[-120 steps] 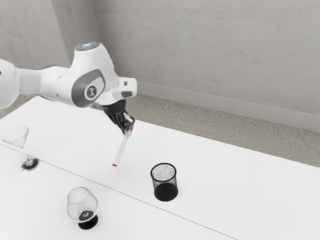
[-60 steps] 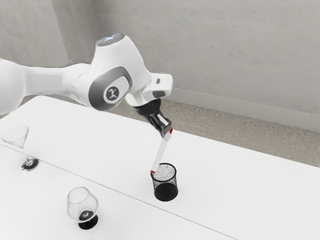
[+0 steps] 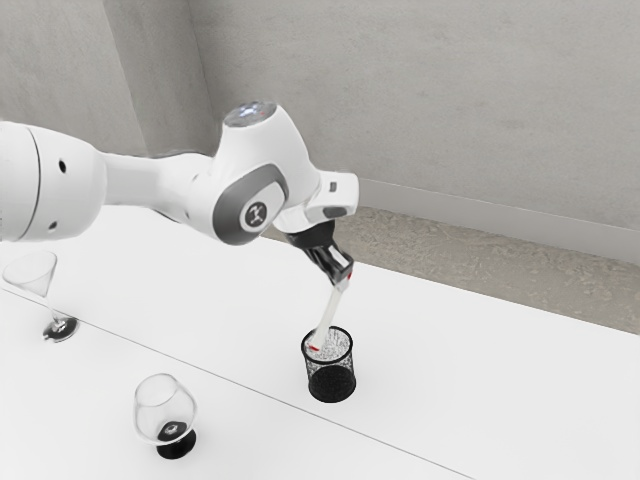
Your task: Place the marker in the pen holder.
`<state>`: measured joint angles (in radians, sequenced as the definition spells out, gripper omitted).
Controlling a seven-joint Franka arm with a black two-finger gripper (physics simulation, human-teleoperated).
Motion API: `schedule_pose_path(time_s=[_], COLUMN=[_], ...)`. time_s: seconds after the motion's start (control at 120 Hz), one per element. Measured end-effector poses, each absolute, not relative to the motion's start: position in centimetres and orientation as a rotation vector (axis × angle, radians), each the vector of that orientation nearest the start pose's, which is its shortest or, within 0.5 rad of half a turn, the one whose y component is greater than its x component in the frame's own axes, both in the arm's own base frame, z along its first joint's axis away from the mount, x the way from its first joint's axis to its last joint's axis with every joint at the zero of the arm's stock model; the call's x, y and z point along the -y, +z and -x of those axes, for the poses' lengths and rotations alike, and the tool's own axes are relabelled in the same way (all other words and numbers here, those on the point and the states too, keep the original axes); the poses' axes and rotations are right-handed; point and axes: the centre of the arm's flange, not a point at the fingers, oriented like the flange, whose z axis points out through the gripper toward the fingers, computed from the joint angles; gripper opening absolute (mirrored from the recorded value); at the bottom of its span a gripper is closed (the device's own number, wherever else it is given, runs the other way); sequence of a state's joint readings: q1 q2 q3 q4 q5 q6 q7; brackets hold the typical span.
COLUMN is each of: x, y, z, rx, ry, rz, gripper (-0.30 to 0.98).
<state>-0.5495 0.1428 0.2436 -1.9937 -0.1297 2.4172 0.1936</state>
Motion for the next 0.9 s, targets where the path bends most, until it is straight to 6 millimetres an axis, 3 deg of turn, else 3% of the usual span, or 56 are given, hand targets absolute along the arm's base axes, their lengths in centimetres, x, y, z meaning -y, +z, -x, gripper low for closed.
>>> schedule_pose_path(time_s=[0.133, 0.35, 0.517, 0.667, 0.75, 0.808, 0.85, 0.9], x=[19.3, 20.0, 19.6, 19.8, 20.2, 19.9, 17.2, 10.9], y=[41.8, 39.4, 37.9, 38.1, 40.6, 46.7, 51.3, 55.8], z=[-58.7, -58.9, -57.0, -56.2, -56.5, -58.7, -60.7, -63.0], rx=[-0.689, -0.729, -0.746, -0.772, -0.799, -0.802, -0.732, -0.580], ry=[-0.486, -0.473, -0.417, -0.413, -0.476, -0.579, -0.618, -0.609], rz=[3.103, 3.079, 3.087, 3.095, 3.088, 3.046, 3.034, 3.045], gripper=[-0.10, -0.10, -0.10, 0.21, 0.36, 0.43, 0.47, 0.51])
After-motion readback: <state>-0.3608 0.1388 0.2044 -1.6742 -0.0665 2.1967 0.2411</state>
